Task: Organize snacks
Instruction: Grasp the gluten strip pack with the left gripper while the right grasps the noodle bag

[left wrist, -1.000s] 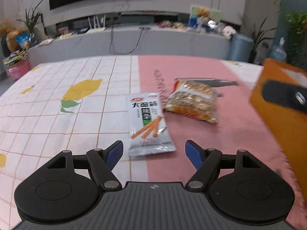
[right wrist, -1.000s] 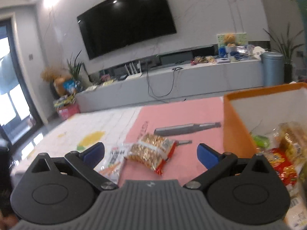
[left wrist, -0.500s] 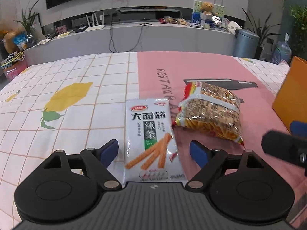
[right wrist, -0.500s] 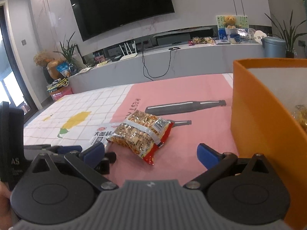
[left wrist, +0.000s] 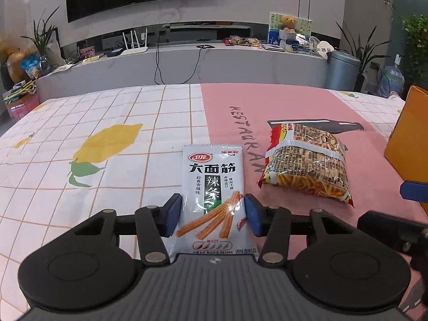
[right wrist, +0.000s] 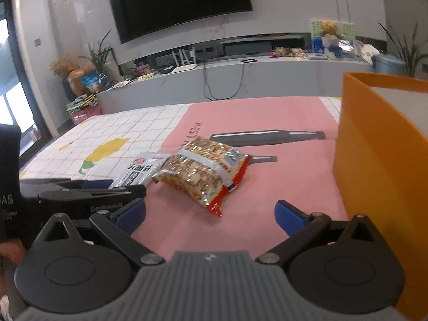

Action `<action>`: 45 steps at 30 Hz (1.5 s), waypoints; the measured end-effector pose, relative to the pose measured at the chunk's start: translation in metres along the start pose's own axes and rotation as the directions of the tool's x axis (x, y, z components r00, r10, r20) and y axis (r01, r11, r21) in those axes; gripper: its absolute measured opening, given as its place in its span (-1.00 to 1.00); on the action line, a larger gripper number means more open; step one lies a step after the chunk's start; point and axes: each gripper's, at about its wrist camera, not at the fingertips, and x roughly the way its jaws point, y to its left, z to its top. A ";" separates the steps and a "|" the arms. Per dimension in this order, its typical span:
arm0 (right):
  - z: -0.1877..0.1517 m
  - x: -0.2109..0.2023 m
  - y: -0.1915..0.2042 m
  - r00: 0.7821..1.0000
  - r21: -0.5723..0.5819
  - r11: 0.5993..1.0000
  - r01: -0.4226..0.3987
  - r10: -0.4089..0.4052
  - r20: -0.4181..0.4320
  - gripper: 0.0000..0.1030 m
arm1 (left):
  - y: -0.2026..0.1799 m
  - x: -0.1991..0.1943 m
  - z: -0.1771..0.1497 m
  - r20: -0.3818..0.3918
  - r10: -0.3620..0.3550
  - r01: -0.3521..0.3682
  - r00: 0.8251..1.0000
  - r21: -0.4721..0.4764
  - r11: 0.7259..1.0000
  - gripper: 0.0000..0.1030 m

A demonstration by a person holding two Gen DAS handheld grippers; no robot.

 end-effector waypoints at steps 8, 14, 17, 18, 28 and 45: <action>0.011 0.014 0.020 0.997 -0.148 0.988 0.041 -0.030 0.074 0.94 | 0.010 -0.002 0.001 -0.023 0.041 -0.042 0.999 -0.038 0.998 0.11; 0.014 0.039 0.034 0.990 -0.359 0.927 0.111 -0.071 0.123 0.94 | 0.021 -0.002 0.002 -0.037 0.055 -0.057 0.998 -0.059 0.997 0.11; 0.016 0.050 0.025 0.993 -0.350 0.935 0.056 -0.014 0.119 0.94 | 0.027 -0.002 0.004 -0.041 0.056 -0.059 0.998 -0.080 0.995 0.11; 0.017 0.054 0.022 0.993 -0.343 0.938 0.038 0.004 0.121 0.94 | 0.028 -0.002 0.004 -0.042 0.053 -0.056 0.998 -0.081 0.995 0.11; 0.032 0.094 0.027 0.997 -0.449 0.892 -0.045 0.068 0.037 0.94 | 0.036 0.000 0.005 -0.032 0.056 -0.059 0.998 -0.102 0.993 0.11; 0.026 0.097 0.037 0.994 -0.481 0.871 -0.101 0.104 -0.020 0.01 | 0.046 -0.005 0.008 -0.062 0.037 -0.047 0.997 -0.163 0.986 0.08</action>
